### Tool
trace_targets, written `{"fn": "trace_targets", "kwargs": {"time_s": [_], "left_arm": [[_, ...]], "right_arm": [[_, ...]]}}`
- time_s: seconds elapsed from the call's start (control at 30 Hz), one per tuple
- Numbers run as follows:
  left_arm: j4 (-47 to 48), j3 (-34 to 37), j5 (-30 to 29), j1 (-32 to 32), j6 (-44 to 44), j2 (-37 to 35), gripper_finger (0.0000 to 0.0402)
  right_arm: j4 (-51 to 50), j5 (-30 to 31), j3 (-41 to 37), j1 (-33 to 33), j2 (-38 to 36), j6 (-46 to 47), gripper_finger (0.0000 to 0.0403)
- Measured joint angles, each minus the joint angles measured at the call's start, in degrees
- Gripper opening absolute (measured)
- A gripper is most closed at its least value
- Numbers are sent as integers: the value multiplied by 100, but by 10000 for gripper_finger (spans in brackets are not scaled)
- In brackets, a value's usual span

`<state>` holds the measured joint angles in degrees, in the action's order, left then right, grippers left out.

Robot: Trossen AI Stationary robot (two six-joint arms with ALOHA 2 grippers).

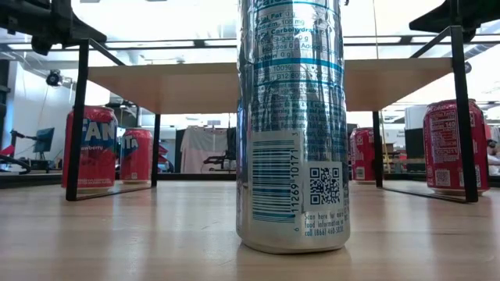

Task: Place canned beverage on shelf

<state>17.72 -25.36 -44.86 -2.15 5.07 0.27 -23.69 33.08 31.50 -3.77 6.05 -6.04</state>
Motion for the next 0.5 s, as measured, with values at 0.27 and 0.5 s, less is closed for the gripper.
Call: {"fn": "trace_targets", "kwargs": {"time_s": [0.27,0.5], "left_arm": [[1,0,-4,1,356,0,0],[0,0,-4,2,1052,2,0]], "right_arm": [[-1,-1,-1,-1,0,0,22],[0,-1,-1,-1,0,0,22]]}}
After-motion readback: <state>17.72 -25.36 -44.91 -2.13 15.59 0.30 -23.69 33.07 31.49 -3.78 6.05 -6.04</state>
